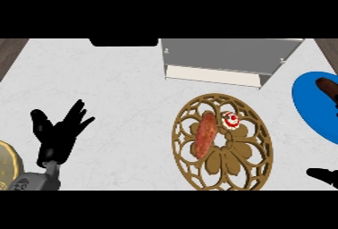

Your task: Pick the cupcake from the placemat and place it in the tiered shelf

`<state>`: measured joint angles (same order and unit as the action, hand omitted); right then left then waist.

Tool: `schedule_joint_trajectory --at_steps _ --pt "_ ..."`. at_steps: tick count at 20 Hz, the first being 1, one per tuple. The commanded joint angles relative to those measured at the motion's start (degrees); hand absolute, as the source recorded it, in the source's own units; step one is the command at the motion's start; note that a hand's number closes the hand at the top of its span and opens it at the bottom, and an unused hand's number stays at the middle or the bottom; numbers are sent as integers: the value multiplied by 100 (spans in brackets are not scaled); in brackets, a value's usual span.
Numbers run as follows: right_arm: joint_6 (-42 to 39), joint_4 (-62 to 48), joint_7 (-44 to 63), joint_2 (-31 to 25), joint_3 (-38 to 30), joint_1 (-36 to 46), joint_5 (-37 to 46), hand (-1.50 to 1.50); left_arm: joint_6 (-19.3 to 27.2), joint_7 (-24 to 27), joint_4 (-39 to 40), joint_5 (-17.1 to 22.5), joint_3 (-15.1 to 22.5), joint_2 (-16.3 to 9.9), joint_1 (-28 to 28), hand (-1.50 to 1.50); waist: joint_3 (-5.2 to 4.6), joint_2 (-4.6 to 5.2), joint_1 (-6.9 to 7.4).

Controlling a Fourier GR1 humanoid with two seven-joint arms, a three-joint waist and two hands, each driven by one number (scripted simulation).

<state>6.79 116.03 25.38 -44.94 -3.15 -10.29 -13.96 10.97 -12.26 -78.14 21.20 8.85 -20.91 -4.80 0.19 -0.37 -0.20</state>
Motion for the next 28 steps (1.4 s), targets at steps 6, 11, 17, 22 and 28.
schedule_joint_trajectory --at_steps 6,11,17,22,28 --pt "543 619 3276 -581 945 1625 773 -150 -62 -1 300 -179 220 273 84 0 -42 74 200" --pt "498 -23 4315 -321 1808 2844 1497 -150 -238 -141 529 -145 15 115 -304 0 -39 85 211" --pt "377 -895 4616 431 2512 3416 1954 -150 -275 -65 416 -151 -54 124 3 0 -31 69 185" --pt "-139 -1181 5113 657 2660 4055 1917 -150 -246 -222 24 -181 -117 27 134 0 -28 39 147" --pt "117 -2198 5002 1211 2998 4152 2461 -150 -295 -107 165 -177 -180 127 189 0 -27 55 143"
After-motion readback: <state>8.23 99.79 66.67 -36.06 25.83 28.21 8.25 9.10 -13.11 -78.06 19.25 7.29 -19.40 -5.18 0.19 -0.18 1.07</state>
